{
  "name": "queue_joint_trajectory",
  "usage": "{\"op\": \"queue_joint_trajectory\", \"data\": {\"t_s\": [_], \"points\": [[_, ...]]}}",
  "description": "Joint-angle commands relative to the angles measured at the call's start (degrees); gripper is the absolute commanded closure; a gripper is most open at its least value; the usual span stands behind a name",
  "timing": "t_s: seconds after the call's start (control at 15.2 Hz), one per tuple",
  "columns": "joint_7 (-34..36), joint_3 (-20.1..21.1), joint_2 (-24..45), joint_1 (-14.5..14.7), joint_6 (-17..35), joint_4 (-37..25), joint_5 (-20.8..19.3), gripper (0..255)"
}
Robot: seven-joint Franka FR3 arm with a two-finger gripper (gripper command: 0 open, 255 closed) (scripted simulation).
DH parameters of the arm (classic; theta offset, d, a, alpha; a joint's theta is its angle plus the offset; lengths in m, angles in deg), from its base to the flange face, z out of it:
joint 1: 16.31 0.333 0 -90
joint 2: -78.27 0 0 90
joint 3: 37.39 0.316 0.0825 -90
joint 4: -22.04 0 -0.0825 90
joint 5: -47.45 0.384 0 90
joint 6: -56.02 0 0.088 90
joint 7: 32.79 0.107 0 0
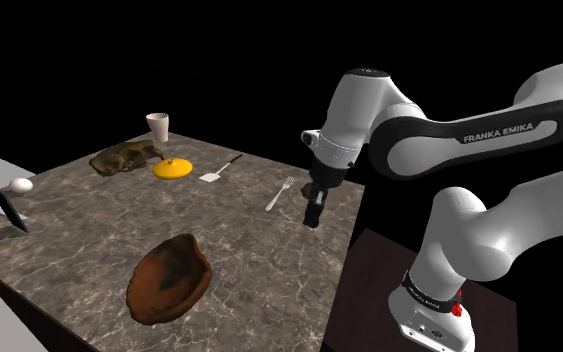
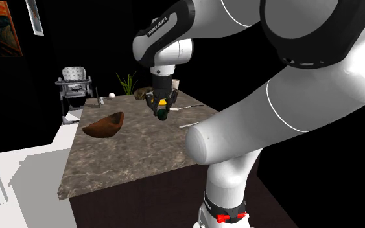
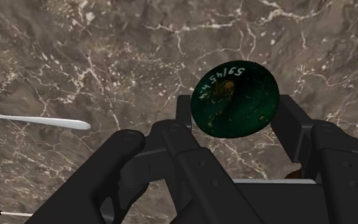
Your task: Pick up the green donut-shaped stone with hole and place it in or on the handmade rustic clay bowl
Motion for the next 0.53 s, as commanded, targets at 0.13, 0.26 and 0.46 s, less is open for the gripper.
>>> {"op": "queue_joint_trajectory", "data": {"t_s": [0.13,0.26,0.46], "points": [[0.0,-0.3,-0.5,-0.2,-3.4,-2.9,-0.4,255],[0.9,0.6,1.9,-0.1,-2.7,-4.6,-0.1,255],[3.5,3.3,9.1,-0.3,-0.4,-9.6,0.2,255]]}}
